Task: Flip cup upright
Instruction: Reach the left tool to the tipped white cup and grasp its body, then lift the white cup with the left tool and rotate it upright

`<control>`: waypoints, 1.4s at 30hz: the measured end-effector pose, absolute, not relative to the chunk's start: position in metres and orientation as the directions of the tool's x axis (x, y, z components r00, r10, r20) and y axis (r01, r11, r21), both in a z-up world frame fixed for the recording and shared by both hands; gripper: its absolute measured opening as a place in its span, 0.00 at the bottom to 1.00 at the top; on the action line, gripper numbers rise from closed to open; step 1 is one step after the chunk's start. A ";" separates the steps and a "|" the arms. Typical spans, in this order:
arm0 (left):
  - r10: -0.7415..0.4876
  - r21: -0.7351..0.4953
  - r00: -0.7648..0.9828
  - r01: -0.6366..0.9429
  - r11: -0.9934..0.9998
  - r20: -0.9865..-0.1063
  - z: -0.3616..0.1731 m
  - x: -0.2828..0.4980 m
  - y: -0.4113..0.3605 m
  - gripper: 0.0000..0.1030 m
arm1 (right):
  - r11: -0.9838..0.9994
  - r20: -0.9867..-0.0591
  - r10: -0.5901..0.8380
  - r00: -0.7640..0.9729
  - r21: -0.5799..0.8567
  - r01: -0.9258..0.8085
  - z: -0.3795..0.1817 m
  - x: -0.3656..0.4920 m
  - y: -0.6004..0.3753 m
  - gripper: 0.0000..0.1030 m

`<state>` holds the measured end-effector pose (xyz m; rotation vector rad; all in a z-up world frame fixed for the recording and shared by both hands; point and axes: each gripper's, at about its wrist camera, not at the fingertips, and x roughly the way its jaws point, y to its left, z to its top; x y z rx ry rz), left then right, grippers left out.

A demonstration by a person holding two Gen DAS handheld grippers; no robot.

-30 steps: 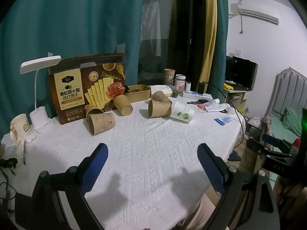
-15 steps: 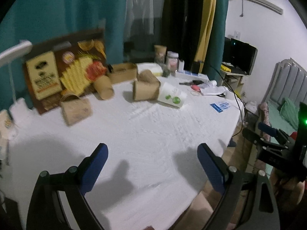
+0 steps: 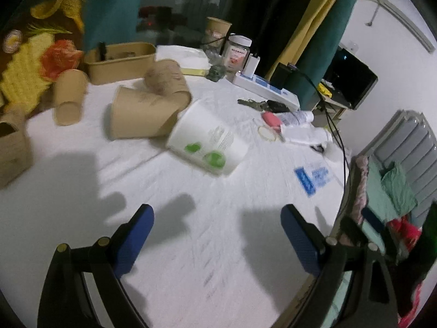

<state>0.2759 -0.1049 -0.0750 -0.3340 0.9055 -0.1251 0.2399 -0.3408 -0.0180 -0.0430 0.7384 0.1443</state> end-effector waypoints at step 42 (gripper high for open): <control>-0.458 -0.500 0.429 0.018 0.866 -0.779 -0.092 0.187 -0.039 0.64 | 0.983 -0.725 0.175 0.666 0.094 -0.157 -0.009 0.156 -0.291 0.82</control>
